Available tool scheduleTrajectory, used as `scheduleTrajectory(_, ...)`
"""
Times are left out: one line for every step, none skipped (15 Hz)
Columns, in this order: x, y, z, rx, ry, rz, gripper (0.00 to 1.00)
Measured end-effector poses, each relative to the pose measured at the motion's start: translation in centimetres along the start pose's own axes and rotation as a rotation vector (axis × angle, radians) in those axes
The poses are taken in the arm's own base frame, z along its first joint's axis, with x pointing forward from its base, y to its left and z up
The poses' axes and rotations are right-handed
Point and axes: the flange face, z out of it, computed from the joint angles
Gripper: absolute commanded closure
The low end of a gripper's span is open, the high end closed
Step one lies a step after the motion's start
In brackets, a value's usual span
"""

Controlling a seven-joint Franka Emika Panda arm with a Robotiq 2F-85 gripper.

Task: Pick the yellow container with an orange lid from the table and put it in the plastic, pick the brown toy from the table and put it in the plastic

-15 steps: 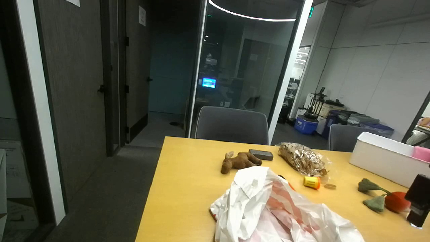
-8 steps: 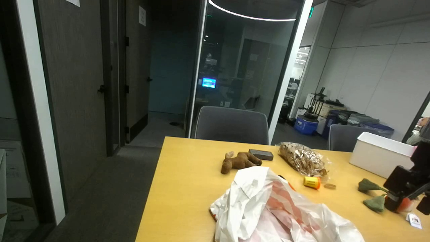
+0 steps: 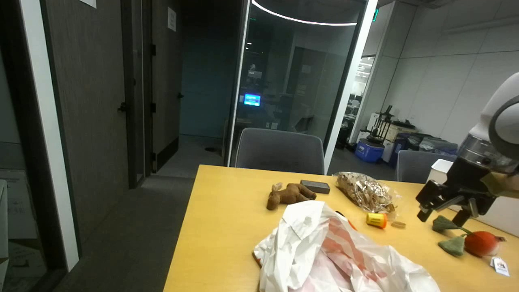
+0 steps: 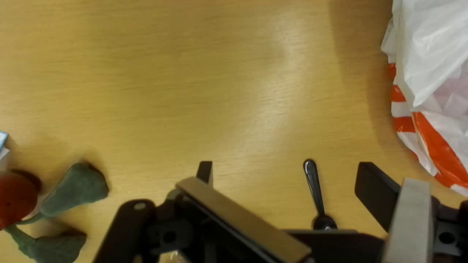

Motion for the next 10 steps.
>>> scheduleTrajectory(1.0, -0.2, -0.2, -0.005, 0.019, 0.004, 0.0)
scheduleTrajectory(1.9, -0.5, -0.4, -0.013, 0.037, 0.007, 0.0)
scheduleTrajectory(2.8, -0.8, -0.6, -0.02, 0.051, 0.009, 0.0)
scheduleTrajectory(3.6, -1.1, -0.7, -0.028, 0.059, 0.008, 0.0)
scheduleTrajectory(4.4, -1.4, -0.7, -0.039, 0.064, 0.004, 0.0)
scheduleTrajectory(5.1, -1.8, -0.5, -0.05, 0.066, 0.001, 0.0)
scheduleTrajectory(5.8, -2.2, 0.0, -0.063, 0.064, -0.002, 0.0)
scheduleTrajectory(6.5, -2.6, 0.6, -0.07, 0.057, -0.006, 0.0)
scheduleTrajectory(7.1, -3.0, 1.4, -0.069, 0.047, -0.01, 0.0)
scheduleTrajectory(7.8, -3.3, 2.2, -0.068, 0.036, -0.015, 0.0)
